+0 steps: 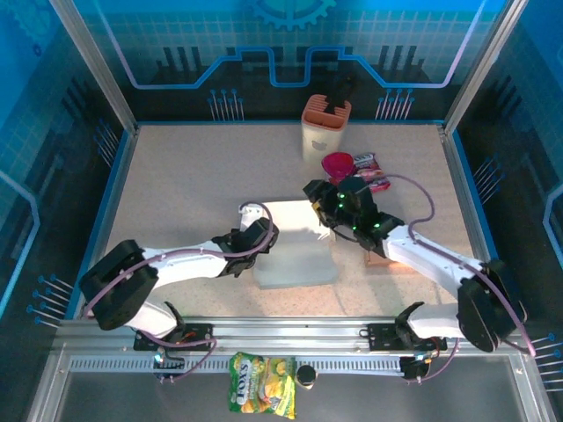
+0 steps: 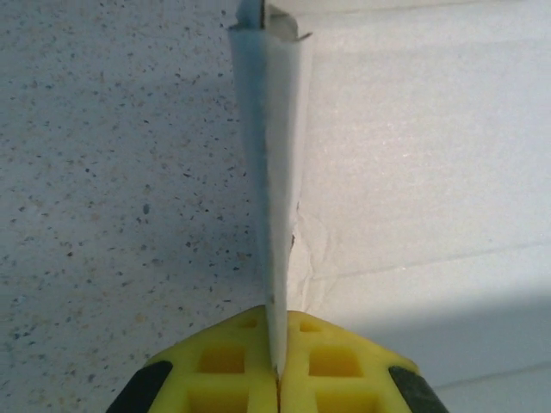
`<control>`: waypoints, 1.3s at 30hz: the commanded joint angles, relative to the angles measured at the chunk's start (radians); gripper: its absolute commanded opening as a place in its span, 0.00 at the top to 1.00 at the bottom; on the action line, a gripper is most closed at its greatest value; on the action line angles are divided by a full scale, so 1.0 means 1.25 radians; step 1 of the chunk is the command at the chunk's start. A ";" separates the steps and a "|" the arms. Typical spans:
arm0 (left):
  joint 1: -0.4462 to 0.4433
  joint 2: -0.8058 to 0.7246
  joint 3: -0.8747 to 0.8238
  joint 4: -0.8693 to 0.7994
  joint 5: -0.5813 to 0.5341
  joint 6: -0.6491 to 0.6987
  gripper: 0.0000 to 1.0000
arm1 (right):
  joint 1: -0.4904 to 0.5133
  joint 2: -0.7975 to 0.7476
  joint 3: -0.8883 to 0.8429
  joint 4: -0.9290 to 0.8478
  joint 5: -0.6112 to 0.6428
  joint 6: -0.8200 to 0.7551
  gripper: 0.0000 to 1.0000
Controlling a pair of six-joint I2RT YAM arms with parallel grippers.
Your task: Fold the paper box
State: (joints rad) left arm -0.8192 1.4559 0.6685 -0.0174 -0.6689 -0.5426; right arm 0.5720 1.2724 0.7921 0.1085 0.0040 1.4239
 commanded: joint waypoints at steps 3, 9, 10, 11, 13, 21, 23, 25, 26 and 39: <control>0.024 -0.087 -0.034 0.048 0.036 0.069 1.00 | -0.109 -0.126 -0.001 -0.081 -0.126 -0.200 0.31; 0.094 -0.164 -0.057 0.077 0.149 0.098 1.00 | -0.282 -0.232 -0.066 -0.134 -0.255 -0.331 0.32; 0.103 -0.178 -0.063 0.083 0.165 0.102 1.00 | -0.311 -0.234 -0.081 -0.118 -0.291 -0.350 0.33; 0.114 -0.193 -0.070 0.093 0.185 0.107 1.00 | -0.342 -0.231 -0.095 -0.104 -0.328 -0.371 0.36; 0.130 -0.220 -0.076 0.099 0.214 0.116 1.00 | -0.383 -0.216 -0.112 -0.093 -0.370 -0.417 0.42; 0.165 -0.344 -0.157 0.193 0.329 0.153 1.00 | -0.436 -0.103 -0.117 0.011 -0.550 -0.533 0.56; 0.172 -0.354 -0.163 0.200 0.341 0.159 1.00 | -0.431 -0.101 -0.095 -0.017 -0.549 -0.529 0.56; 0.175 -0.353 -0.164 0.205 0.346 0.165 1.00 | -0.418 -0.122 -0.074 -0.070 -0.509 -0.528 0.56; 0.174 -0.350 -0.163 0.209 0.351 0.168 1.00 | -0.405 -0.141 -0.060 -0.109 -0.470 -0.538 0.52; 0.185 -0.315 -0.141 0.228 0.377 0.183 1.00 | -0.308 -0.033 0.218 -0.373 -0.377 -0.665 0.26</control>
State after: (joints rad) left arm -0.5972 1.0584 0.4755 0.2348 -0.2211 -0.3336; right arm 0.1482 1.1908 0.9897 -0.2142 -0.4969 0.6716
